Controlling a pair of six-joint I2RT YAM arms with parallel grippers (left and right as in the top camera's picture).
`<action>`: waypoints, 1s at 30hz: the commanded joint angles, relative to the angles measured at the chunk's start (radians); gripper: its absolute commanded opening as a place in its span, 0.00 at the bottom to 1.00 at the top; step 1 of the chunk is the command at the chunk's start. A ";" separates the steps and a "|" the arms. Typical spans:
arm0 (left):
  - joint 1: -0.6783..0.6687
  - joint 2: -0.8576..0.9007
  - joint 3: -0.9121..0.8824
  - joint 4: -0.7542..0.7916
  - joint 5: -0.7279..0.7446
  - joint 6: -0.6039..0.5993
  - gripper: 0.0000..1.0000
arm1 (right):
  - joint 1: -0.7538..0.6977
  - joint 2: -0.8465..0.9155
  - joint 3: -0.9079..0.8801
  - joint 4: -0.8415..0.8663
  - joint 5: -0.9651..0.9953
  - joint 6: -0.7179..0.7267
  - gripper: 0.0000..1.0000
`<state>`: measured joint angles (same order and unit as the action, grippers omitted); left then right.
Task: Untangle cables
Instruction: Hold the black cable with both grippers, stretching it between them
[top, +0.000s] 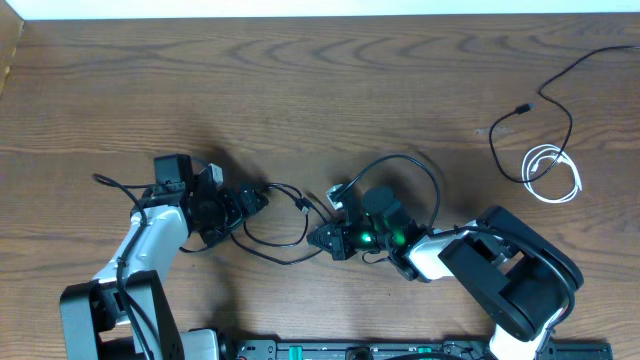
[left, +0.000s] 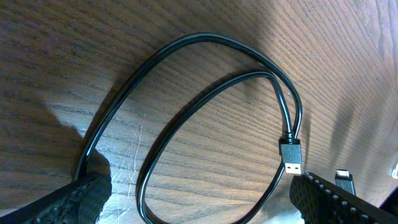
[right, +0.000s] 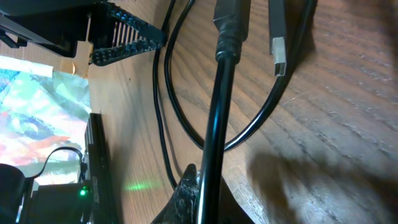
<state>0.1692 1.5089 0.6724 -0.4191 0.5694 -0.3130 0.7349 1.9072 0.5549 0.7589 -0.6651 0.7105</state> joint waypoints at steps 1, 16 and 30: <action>0.007 0.045 -0.043 -0.013 -0.141 0.016 0.99 | -0.001 0.002 -0.002 -0.002 0.012 -0.021 0.01; 0.007 0.045 -0.043 -0.013 -0.141 0.016 0.99 | -0.001 0.002 -0.002 -0.011 0.012 -0.021 0.01; 0.007 0.045 -0.043 -0.013 -0.141 0.016 0.99 | -0.001 0.002 -0.002 -0.011 0.012 -0.020 0.01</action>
<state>0.1692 1.5089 0.6724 -0.4191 0.5690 -0.3130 0.7349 1.9072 0.5549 0.7483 -0.6575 0.7105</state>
